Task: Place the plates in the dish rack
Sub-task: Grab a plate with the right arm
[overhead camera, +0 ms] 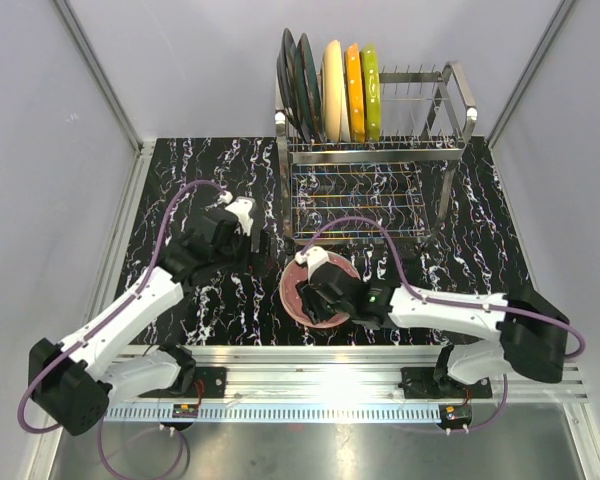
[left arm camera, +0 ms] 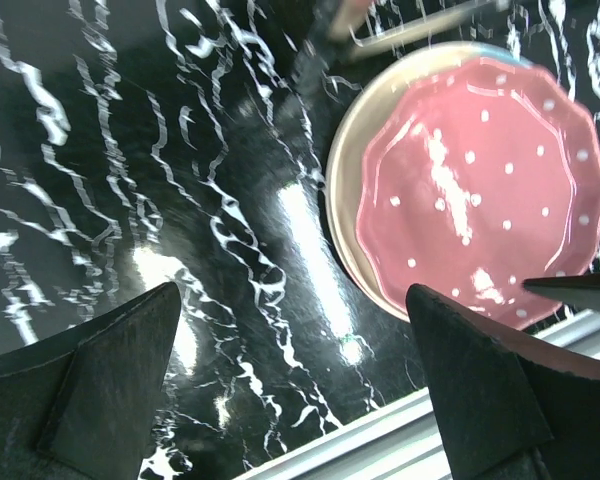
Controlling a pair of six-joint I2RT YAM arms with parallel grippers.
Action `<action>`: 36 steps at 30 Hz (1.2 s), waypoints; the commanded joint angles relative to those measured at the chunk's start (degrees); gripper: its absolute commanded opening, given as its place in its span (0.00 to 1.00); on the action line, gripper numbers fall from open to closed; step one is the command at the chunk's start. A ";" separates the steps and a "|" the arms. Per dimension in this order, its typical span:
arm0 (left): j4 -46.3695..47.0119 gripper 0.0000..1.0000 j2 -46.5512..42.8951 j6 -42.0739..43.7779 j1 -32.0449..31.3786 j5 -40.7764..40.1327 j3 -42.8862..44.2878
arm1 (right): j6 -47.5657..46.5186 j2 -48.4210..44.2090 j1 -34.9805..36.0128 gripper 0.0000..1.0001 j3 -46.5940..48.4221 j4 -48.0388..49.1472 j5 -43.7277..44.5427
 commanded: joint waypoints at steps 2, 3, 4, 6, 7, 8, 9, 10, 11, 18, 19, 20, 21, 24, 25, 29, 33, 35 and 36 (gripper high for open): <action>2.89 0.99 -5.03 -0.76 -0.12 -7.02 -0.44 | -2.82 4.87 1.60 0.50 5.39 3.25 1.78; 2.80 0.99 -5.65 -0.93 -0.12 -8.09 -0.45 | -2.91 6.88 1.87 0.50 5.91 3.07 1.78; 2.72 0.99 -7.05 -1.20 -0.03 -10.01 -0.62 | -3.09 7.77 2.30 0.49 6.79 2.90 1.78; 2.63 0.99 -8.55 -1.37 -0.03 -11.69 -0.88 | -3.00 10.14 2.75 0.48 7.50 2.72 1.96; 2.72 0.99 -9.17 -1.46 -0.03 -12.48 -1.15 | -2.91 10.76 3.01 0.48 8.20 2.54 2.04; 2.89 0.99 -10.56 -1.72 -0.03 -13.53 -1.41 | -2.83 11.21 3.53 0.47 8.47 2.54 2.13; 2.98 0.99 -11.19 -1.81 -0.12 -13.81 -1.50 | -2.74 11.91 3.80 0.47 8.64 2.54 2.05; 3.07 0.99 -11.72 -1.81 -0.03 -13.90 -1.85 | -2.48 12.17 4.15 0.47 8.99 2.46 2.04; 3.42 0.99 -12.59 -1.81 -0.03 -13.90 -1.85 | -2.30 12.53 4.50 0.47 9.17 2.45 2.13; 2.80 0.99 -12.51 -1.99 -0.03 -13.11 -1.50 | 0.86 17.97 5.73 0.39 12.77 -0.70 8.62; 2.80 0.99 -12.51 -1.99 -0.03 -13.11 -1.33 | 1.74 18.50 5.82 0.38 13.64 -1.06 9.25; 2.63 0.99 -12.60 -2.08 -0.03 -12.93 -1.33 | 2.18 19.03 6.08 0.36 14.18 -1.32 9.86; 2.63 0.99 -12.69 -2.08 -0.03 -12.84 -1.41 | 2.88 19.82 6.44 0.35 14.62 -2.02 11.26; 2.63 0.99 -13.04 -2.08 -0.03 -12.58 -1.41 | 4.38 21.66 6.79 0.32 16.90 -4.75 14.42; 2.54 0.99 -13.13 -2.08 -0.03 -12.58 -1.33 | 4.99 22.19 6.96 0.31 18.04 -5.36 15.13; 2.54 0.99 -13.57 -2.08 -0.03 -12.23 -1.33 | 6.66 24.57 7.23 0.27 20.07 -8.09 17.42; 2.45 0.99 -14.00 -2.08 0.06 -12.23 -1.33 | 7.63 25.54 7.58 0.18 20.68 -8.27 17.86; 2.54 0.99 -14.09 -2.08 -0.03 -12.14 -1.41 | 7.98 25.19 7.84 0.13 20.86 -8.36 17.95; 2.45 0.99 -14.18 -2.17 -0.03 -12.14 -1.50 | 8.07 24.84 7.93 0.11 20.95 -8.44 18.04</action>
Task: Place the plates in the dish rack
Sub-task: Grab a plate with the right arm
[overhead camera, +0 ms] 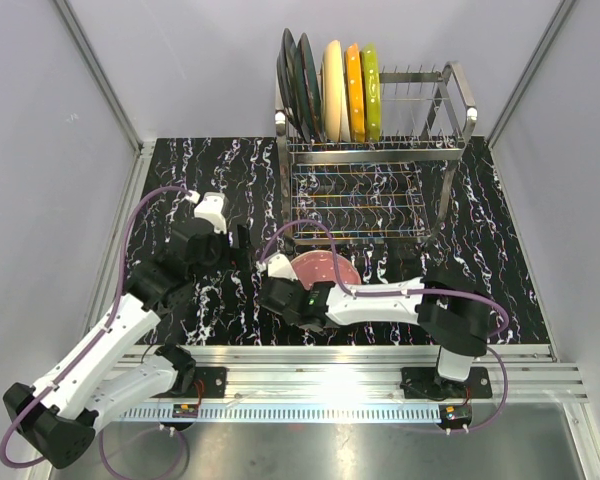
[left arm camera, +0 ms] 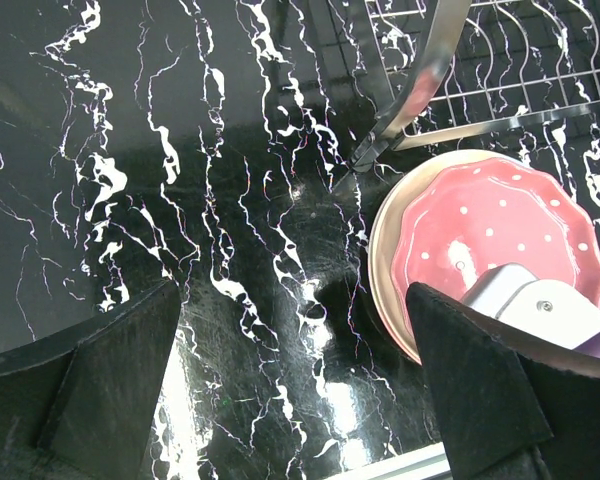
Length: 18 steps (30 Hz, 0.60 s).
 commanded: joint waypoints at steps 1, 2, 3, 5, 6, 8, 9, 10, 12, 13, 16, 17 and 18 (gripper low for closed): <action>2.15 0.99 -1.26 -0.64 -0.03 -0.34 -0.04 | 2.00 0.01 0.59 0.07 2.09 -0.47 2.61; 2.15 0.99 -1.27 -0.64 -0.03 -0.16 -0.04 | 2.00 -0.52 0.76 0.07 2.09 -0.55 2.52; 2.15 0.99 -1.09 -0.64 -0.03 0.01 -0.04 | 1.91 -1.48 0.94 0.06 1.91 -0.55 2.70; 2.41 0.99 -0.92 -0.55 -0.03 0.80 -0.21 | 2.00 -2.80 1.12 0.02 1.30 0.14 2.61; 2.24 0.99 -0.83 -0.64 -0.03 1.15 -0.13 | 2.34 -4.46 1.29 0.02 0.34 0.50 2.61; 2.23 0.99 -0.30 -0.72 -0.03 2.03 -0.21 | 2.70 -6.40 1.56 0.00 -1.16 2.94 2.52; 2.32 0.99 -0.21 -0.81 -0.03 2.12 -0.21 | 2.87 -8.76 1.82 0.00 -3.17 4.00 2.26; 2.15 0.99 0.14 -1.25 -0.03 2.47 -0.30 | 2.96 -10.00 1.91 0.00 -4.23 5.23 2.00; 2.23 0.99 0.93 -1.78 -0.03 3.52 -0.21 | 3.14 -13.70 2.34 0.00 -7.56 8.84 1.64; 2.23 0.99 1.19 -2.48 -0.03 5.18 -0.13 | 3.14 -14.93 2.43 0.00 -8.71 11.29 1.38; 2.32 0.99 2.60 -4.75 -0.03 8.44 0.93 | 2.96 -19.15 2.52 0.00 -12.15 14.12 0.85; 2.67 0.99 2.95 -5.55 -0.03 9.58 1.19 | 2.88 -20.64 2.52 0.00 -12.67 15.43 0.50; 3.02 0.99 3.74 -6.34 -0.03 10.73 1.19 | 2.61 -21.26 2.52 0.00 -13.38 15.96 0.50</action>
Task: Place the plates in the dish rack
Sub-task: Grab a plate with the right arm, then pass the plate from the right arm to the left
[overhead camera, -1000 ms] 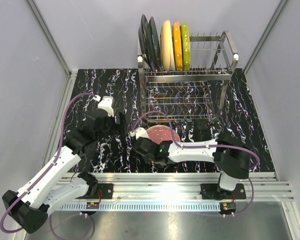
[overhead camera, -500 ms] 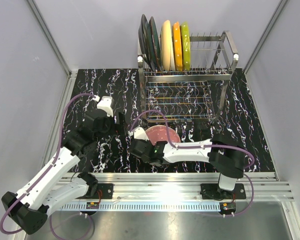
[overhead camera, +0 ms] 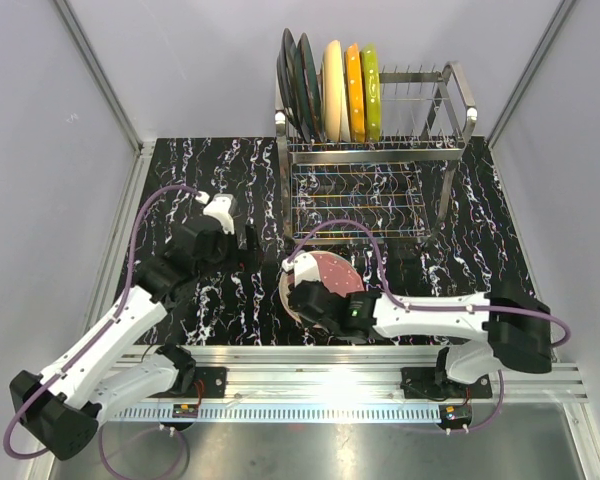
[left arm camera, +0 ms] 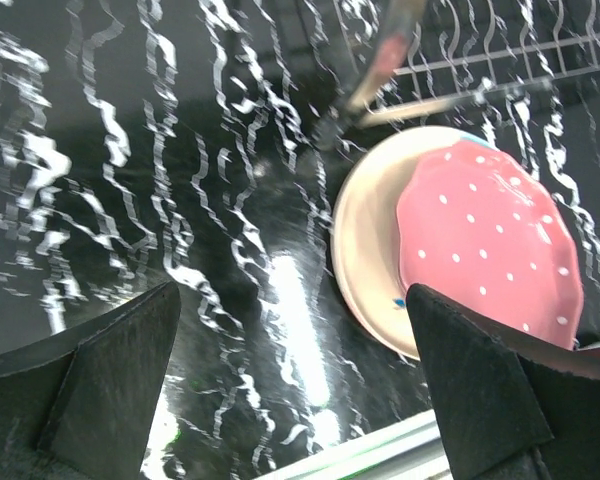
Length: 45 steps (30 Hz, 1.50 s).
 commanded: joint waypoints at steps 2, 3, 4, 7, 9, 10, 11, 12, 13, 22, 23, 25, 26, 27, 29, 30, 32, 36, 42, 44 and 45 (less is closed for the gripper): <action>4.93 0.99 1.84 -6.42 -0.12 9.15 0.67 | 1.43 -5.09 0.71 0.00 -1.36 10.13 -0.83; 6.94 0.99 2.54 -7.39 -0.29 10.73 0.41 | 1.43 -5.36 0.71 0.00 -1.45 10.23 -1.01; 8.00 0.99 3.07 -9.14 -0.38 13.27 -0.03 | 1.34 -5.54 0.80 0.00 -1.45 10.31 -1.01; 10.56 0.99 5.53 -11.96 -1.35 14.87 -1.35 | 1.43 -6.41 0.97 0.00 -1.71 10.31 -0.92; 12.74 0.99 7.28 -13.19 -2.14 15.66 -2.93 | 1.60 -7.12 1.06 0.00 -2.33 10.84 -1.01; 13.46 0.99 7.82 -14.07 -2.40 16.10 -3.37 | 1.69 -7.47 1.15 0.00 -2.50 11.36 -1.19; 13.98 0.99 8.61 -14.60 -2.67 16.37 -3.99 | 1.78 -8.25 1.24 0.00 -3.12 11.72 -1.19; 15.12 0.99 9.74 -15.21 -3.19 16.54 -4.34 | 1.96 -8.61 1.41 0.00 -3.38 12.07 -1.27; 15.83 0.99 10.37 -15.57 -3.37 16.98 -4.52 | 1.96 -8.96 1.33 0.00 -3.65 12.33 -1.36; 20.75 0.99 14.68 -19.09 -4.69 18.48 -7.24 | 2.66 -12.21 2.03 0.00 -6.28 15.93 -0.92; 21.11 0.98 14.85 -19.44 -4.86 18.57 -7.68 | 2.83 -13.00 2.11 0.00 -6.98 16.29 -0.75; 22.51 0.98 15.29 -20.58 -5.48 18.74 -8.47 | 2.92 -13.79 2.29 0.00 -7.51 17.25 -0.92; 22.78 0.98 15.47 -20.84 -5.74 18.66 -9.08 | 2.92 -14.58 2.64 0.00 -7.95 17.43 -0.84; 23.56 0.97 15.82 -21.45 -6.27 18.74 -9.26 | 3.01 -15.03 2.73 0.00 -8.30 17.61 -0.75; 24.27 0.95 16.26 -21.90 -6.97 18.74 -9.62 | 3.10 -15.99 3.08 0.00 -8.92 17.79 -0.40; 24.79 0.93 16.78 -22.25 -7.58 18.57 -9.62 | 3.19 -16.26 3.17 0.00 -9.10 17.70 -0.31; 25.15 0.91 17.23 -22.60 -8.29 18.31 -9.44 | 3.62 -16.96 3.34 0.00 -9.80 17.70 0.04; 26.03 0.89 18.28 -23.74 -9.96 17.34 -9.44 | 4.07 -18.28 4.05 0.00 -10.85 19.10 0.13; 26.56 0.79 18.46 -24.36 -10.75 17.07 -9.62 | 4.33 -18.81 4.58 0.00 -12.00 19.89 -0.22; 26.47 0.69 18.11 -24.45 -10.75 16.99 -9.53 | 4.59 -18.72 4.84 0.00 -12.52 20.42 -0.22; 26.38 0.65 18.02 -24.45 -10.75 16.90 -9.53 | 4.59 -18.72 4.84 0.00 -12.53 20.51 -0.31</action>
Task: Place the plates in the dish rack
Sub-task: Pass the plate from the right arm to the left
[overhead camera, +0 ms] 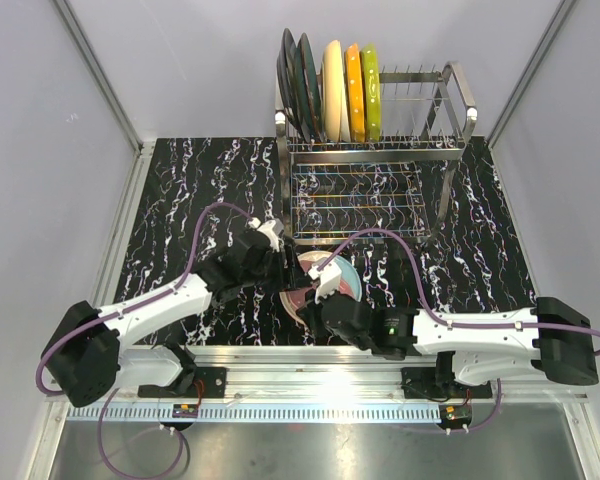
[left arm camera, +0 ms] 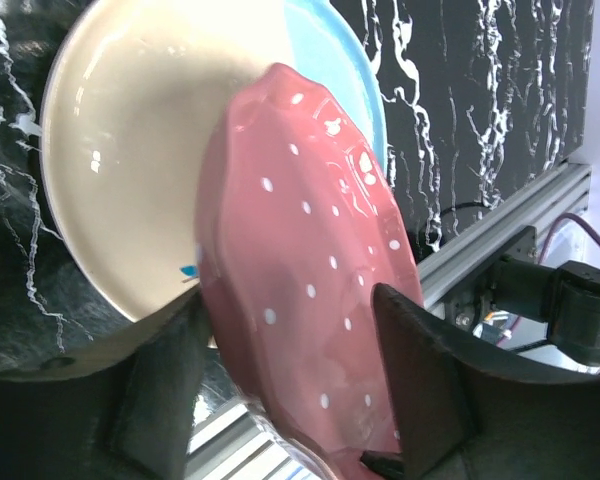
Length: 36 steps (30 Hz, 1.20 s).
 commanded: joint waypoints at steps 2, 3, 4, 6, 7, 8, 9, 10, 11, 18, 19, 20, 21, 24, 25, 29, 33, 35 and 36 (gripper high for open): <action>2.63 0.60 -0.65 -0.39 -0.37 -0.65 0.22 | 2.08 -1.61 0.99 0.00 0.24 6.98 0.72; 2.27 0.59 -0.82 -0.39 -0.29 -0.91 0.66 | 2.08 -1.17 1.17 0.01 0.50 6.11 0.98; 1.92 0.58 -0.91 -0.39 -0.28 -1.00 0.92 | 2.17 -0.90 1.26 0.01 0.59 5.58 1.16; 0.95 0.57 -1.26 -0.39 -0.28 -0.92 1.36 | 2.43 -0.38 1.52 0.02 0.94 4.09 1.60; 0.60 0.56 -1.44 -0.39 -0.28 -1.00 1.71 | 2.61 -0.03 1.61 0.02 1.12 3.64 2.38; 0.34 0.56 -1.79 -0.39 -0.28 -0.92 1.80 | 2.87 0.06 1.78 0.02 1.20 3.20 2.74; 0.16 0.53 -1.97 -0.47 -0.28 -0.83 1.89 | 2.96 0.15 1.87 0.02 1.29 2.76 2.91; 0.07 0.51 -2.14 -0.47 -0.28 -0.66 2.07 | 2.96 0.33 1.96 0.04 1.29 1.98 3.53; -0.19 0.49 -2.32 -0.56 -0.28 -0.65 2.24 | 3.13 0.33 2.13 0.05 1.47 1.53 3.88; -1.60 0.26 -2.85 -1.00 -0.28 0.75 3.82 | 3.40 1.03 2.49 0.09 2.43 -2.33 5.11; -1.69 0.24 -2.93 -1.00 -0.28 0.75 4.26 | 3.40 1.38 2.57 0.09 2.70 -2.42 5.38; -2.03 0.23 -3.11 -0.91 -0.28 0.75 4.35 | 3.49 1.56 2.58 0.11 2.79 -2.69 5.46; -2.39 0.23 -3.20 -0.83 -0.28 0.49 4.61 | 3.57 1.73 2.66 0.13 3.05 -3.21 5.55; -3.53 0.22 -3.55 -0.21 -0.29 -0.12 5.40 | 3.57 2.09 2.93 0.28 3.66 -4.18 6.08; -4.05 0.22 -3.81 -0.04 -0.37 -0.30 5.49 | 3.75 2.09 3.01 0.32 4.01 -4.53 6.43; -4.67 0.22 -4.16 0.67 -0.28 -0.92 5.76 | 3.75 1.39 4.07 0.46 5.07 -6.81 8.36; -5.03 0.22 -4.08 0.93 -0.28 -1.18 6.11 | 3.31 0.68 4.95 0.59 6.65 -9.71 11.00; -5.29 0.22 -3.99 1.37 -0.28 -1.36 6.20 | 3.31 1.03 5.56 0.64 7.27 -10.86 11.79; -5.55 0.22 -3.99 1.46 -0.28 -1.44 6.46 | 3.22 1.55 5.91 0.66 7.97 -11.99 12.75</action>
